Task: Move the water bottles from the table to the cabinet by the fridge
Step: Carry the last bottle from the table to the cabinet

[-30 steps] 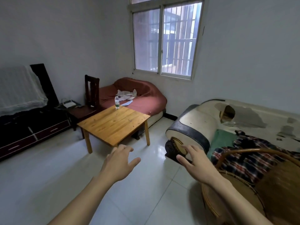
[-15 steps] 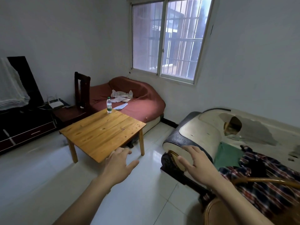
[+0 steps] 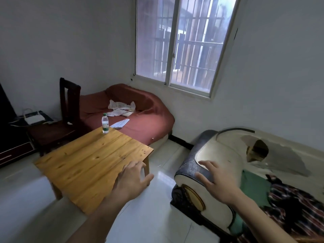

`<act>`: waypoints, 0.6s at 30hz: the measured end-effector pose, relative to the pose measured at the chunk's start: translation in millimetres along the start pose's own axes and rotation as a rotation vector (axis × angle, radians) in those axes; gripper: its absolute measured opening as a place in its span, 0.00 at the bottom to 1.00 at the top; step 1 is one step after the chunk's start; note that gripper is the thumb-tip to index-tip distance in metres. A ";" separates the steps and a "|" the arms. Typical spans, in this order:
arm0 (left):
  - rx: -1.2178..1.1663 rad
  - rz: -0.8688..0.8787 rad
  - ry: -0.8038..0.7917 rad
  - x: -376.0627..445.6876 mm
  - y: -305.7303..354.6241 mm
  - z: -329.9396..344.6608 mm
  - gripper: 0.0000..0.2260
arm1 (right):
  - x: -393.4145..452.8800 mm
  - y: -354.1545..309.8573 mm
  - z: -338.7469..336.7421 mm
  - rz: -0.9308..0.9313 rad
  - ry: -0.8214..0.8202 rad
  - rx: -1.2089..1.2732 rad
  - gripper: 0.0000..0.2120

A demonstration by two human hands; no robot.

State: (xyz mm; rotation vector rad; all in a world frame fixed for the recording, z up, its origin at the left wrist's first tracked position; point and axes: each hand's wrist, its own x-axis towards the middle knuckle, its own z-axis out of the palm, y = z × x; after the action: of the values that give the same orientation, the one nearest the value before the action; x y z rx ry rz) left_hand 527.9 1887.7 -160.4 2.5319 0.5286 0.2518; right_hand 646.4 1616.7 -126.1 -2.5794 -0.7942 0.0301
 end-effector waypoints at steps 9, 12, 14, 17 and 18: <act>0.106 -0.105 -0.031 159.2 -27.2 28.8 0.22 | 178.4 37.9 35.8 -0.031 -0.024 0.121 0.27; 0.143 -0.123 -0.016 217.2 -17.5 26.6 0.22 | 239.9 49.3 39.6 -0.024 -0.093 0.155 0.28; 0.142 -0.124 0.019 251.0 -12.9 20.8 0.22 | 281.5 52.7 37.2 -0.041 -0.106 0.166 0.28; 0.134 -0.141 0.069 293.5 -18.5 15.9 0.22 | 340.8 55.8 36.7 -0.068 -0.101 0.168 0.27; 0.130 -0.160 0.067 304.0 -22.3 16.0 0.22 | 356.2 56.1 38.9 -0.077 -0.105 0.171 0.27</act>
State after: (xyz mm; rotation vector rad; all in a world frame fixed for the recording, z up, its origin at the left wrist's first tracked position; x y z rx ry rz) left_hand 800.7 2024.7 -164.6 2.5952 0.7933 0.2512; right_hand 967.9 1783.3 -146.8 -2.4002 -0.8886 0.2026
